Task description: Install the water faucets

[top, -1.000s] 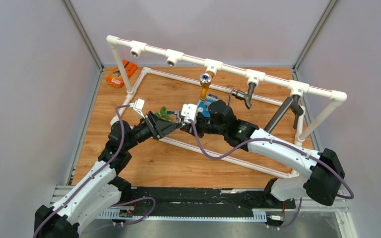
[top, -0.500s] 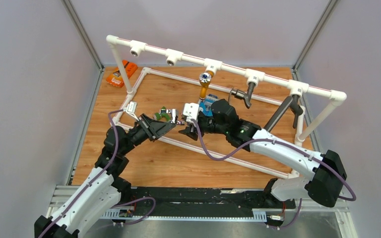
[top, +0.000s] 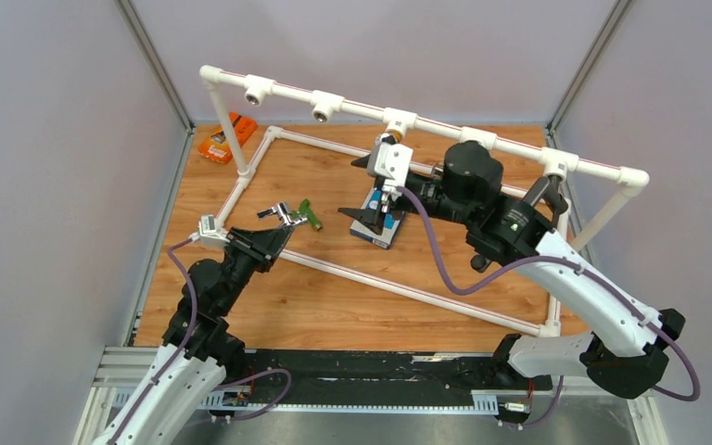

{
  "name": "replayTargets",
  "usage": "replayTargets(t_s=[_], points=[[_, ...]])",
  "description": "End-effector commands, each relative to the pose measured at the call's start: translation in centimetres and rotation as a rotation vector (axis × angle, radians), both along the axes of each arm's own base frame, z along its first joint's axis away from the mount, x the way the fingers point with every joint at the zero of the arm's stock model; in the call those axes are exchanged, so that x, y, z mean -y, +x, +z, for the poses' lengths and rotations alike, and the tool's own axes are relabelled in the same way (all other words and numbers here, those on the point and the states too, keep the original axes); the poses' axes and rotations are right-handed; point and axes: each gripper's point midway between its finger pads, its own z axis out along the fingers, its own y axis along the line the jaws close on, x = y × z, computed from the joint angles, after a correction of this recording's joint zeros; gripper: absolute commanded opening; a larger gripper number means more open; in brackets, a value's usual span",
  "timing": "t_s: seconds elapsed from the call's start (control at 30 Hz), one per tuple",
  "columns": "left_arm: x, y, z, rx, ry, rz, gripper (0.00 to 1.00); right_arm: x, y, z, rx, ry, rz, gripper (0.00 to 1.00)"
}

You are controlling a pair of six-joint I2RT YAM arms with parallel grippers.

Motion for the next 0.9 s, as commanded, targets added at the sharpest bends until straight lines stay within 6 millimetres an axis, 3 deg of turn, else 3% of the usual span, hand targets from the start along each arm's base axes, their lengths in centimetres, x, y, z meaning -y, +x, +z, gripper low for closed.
replayTargets(t_s=[0.0, 0.17, 0.23, 0.33, 0.5, 0.6, 0.87], points=[[-1.3, 0.8, 1.3, 0.010, -0.042, 0.084, 0.00, 2.1, 0.6, 4.7, 0.054, 0.008, -0.094, 0.85], [-1.6, 1.2, 1.4, -0.017, -0.012, 0.111, 0.00, 7.1, 6.2, 8.3, 0.065, 0.024, -0.386, 0.87], [-1.6, 1.4, 1.9, -0.011, 0.009, 0.113, 0.00, 9.4, 8.1, 8.6, 0.029, 0.037, -0.444, 0.88], [-1.4, 1.6, 2.3, -0.016, 0.041, 0.105, 0.00, 12.0, 10.4, 7.8, -0.010, 0.021, -0.498, 0.88], [-0.9, 2.0, 4.0, 0.025, 0.048, 0.089, 0.00, 15.2, 13.9, 4.6, -0.098, -0.028, -0.535, 0.85], [-0.6, 2.6, 4.9, 0.032, 0.044, 0.083, 0.00, 15.7, 14.7, 3.0, -0.135, -0.064, -0.504, 0.82], [0.2, 4.5, 9.3, 0.116, 0.011, 0.093, 0.00, 14.8, 14.8, -0.9, -0.231, -0.178, -0.417, 0.74]])
